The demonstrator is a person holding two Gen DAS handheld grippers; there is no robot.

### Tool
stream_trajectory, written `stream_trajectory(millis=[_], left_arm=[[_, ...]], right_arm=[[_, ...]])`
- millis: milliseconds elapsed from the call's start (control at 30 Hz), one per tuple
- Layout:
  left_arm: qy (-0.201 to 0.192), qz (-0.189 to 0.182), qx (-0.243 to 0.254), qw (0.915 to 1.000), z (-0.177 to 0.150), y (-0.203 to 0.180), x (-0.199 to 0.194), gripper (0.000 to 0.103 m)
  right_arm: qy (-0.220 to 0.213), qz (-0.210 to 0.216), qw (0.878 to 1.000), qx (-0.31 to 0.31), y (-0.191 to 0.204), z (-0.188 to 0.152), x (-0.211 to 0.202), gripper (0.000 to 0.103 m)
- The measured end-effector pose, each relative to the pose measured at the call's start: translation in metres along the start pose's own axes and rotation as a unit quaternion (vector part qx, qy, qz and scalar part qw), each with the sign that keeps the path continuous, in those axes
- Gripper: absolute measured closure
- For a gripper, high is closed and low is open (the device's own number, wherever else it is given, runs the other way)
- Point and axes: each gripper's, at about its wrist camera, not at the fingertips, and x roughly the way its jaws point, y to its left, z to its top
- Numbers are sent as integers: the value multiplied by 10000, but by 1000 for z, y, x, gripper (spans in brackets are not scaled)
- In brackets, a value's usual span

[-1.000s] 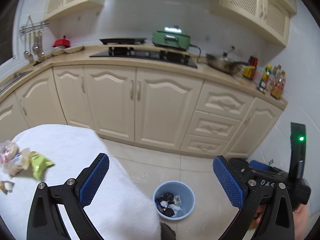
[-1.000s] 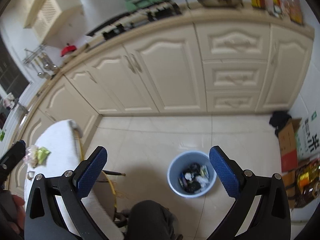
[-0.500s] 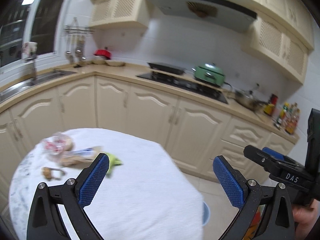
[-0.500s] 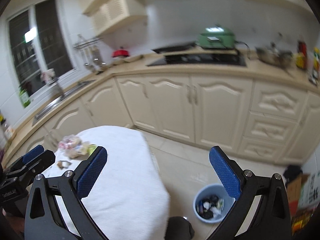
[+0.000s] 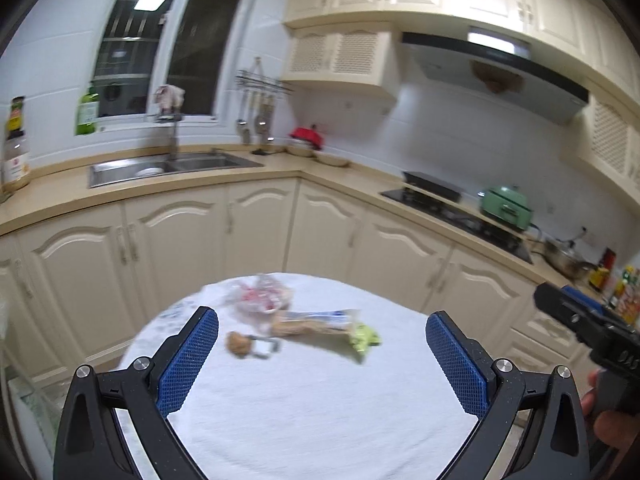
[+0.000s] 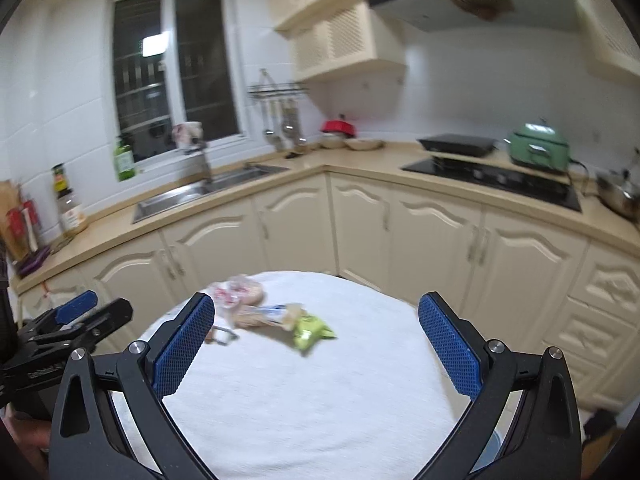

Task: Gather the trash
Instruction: 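Swing both open tools back over the table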

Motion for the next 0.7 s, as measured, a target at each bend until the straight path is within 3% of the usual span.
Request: stream_trajectory(millis=[233,367,700], left_arm=[[246,323,-47,9992,-13,7,-4,1],[485,431,-106,9978,-9,8,18,1],[1078,591,-66,9924,18,12,118,1]], right_arm=[[56,303,9991,-307,35,1,19,0],[295,343,9982,-391,39,-5,45,0],[1280,301,9907,-351,25,-37,136,0]])
